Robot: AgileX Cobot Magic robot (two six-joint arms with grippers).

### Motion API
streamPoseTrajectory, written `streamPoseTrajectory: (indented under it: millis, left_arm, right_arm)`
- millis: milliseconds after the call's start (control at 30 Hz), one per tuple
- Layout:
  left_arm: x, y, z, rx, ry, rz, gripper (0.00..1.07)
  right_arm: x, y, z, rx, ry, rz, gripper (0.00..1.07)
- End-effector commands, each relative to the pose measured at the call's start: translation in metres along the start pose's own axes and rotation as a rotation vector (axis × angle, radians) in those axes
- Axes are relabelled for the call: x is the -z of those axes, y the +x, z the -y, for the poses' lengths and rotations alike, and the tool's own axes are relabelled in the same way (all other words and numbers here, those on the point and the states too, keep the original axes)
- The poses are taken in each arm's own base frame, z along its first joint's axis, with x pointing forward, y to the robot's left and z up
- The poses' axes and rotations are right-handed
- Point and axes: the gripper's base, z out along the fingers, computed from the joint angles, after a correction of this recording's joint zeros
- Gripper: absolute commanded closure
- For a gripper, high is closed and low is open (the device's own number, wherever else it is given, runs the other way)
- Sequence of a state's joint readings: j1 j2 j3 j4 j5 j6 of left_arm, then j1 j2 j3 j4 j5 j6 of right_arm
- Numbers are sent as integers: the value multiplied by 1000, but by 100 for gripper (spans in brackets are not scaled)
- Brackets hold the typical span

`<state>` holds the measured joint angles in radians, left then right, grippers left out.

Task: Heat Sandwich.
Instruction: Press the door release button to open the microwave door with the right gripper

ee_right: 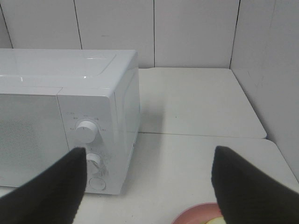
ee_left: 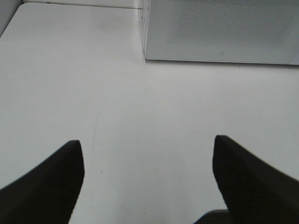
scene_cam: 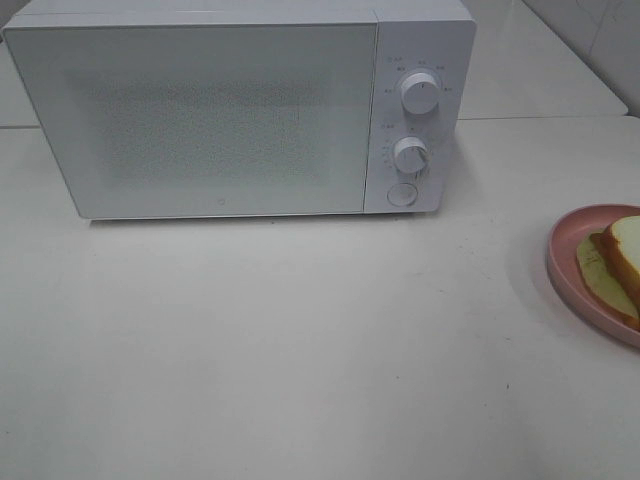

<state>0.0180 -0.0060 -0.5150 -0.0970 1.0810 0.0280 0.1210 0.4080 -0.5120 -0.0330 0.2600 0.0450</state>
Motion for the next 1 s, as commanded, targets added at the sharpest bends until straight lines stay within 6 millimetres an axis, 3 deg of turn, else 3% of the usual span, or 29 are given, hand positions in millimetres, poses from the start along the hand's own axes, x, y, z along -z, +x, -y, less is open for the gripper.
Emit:
streamPoseTrajectory:
  millis: [33,100,267,333,367,467,533,600,1000]
  left_arm:
    - [2,0,0,6,1,26,34]
    - [2,0,0,6,1,26,34]
    - [2,0,0,6,1,26,34]
    - [2,0,0,6,1,26,34]
    - [2,0,0,6,1,26,34]
    - [2,0,0,6,1,26,34]
    - [2,0,0,6,1,26,34]
    - [2,0,0,5,1,26,34]
    - [2,0,0,6,1,26,34]
  right_arm:
    - [-10,-6,0,8,0,35,41]
    - [-12,-7,0,8,-1,39,43]
    - [-28,-12,-1,9,-5,74,60]
    - [-37,-13,-1,5,-8,82,75]
    - [-37,-13,-1,5,-8,82,75]
    - [-47,-12,-1,0,-9,77,93]
    - [-49,-12,-1,0,-10,79,96]
    - [-58,-12,-2,-1,-11,83,106]
    - [-90,-7,-2,-75,-20,87,107]
